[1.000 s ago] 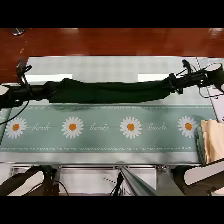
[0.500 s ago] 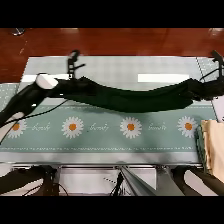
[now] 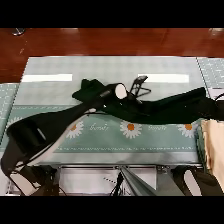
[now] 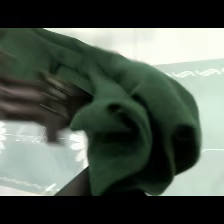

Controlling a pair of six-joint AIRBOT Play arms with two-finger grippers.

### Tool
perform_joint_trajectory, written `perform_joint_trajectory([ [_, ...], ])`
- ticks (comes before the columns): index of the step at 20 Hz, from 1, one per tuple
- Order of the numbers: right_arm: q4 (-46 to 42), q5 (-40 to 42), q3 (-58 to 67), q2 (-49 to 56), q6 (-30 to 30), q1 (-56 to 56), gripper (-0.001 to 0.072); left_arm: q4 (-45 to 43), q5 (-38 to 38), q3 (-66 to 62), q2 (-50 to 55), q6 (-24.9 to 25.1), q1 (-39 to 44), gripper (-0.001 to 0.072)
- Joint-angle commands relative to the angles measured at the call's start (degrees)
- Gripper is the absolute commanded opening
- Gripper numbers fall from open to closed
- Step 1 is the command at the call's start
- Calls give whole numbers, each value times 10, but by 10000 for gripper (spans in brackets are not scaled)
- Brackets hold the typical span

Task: Fold the shirts.

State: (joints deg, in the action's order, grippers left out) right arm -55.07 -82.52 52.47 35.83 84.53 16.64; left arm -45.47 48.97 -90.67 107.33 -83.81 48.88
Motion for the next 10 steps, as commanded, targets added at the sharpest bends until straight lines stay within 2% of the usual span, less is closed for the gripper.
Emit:
perform_joint_trajectory([
  [1, 18, 6, -3, -15, 5, 0, 23, 53, 15, -38, 52, -13, 62, 19],
  [3, 18, 7, -3, -15, 4, 0, 23, 54, 17, -38, 45, -13, 58, 19],
  [5, 19, 7, -3, -14, 4, 0, 23, 52, 38, -38, 23, -14, 13, 21],
  [8, 35, 17, -3, -14, 4, 0, 22, 12, 113, -27, -37, -16, -109, 21],
  [10, 69, 30, -3, -3, -5, -3, 22, -23, 123, 23, -116, -16, -202, 21],
])
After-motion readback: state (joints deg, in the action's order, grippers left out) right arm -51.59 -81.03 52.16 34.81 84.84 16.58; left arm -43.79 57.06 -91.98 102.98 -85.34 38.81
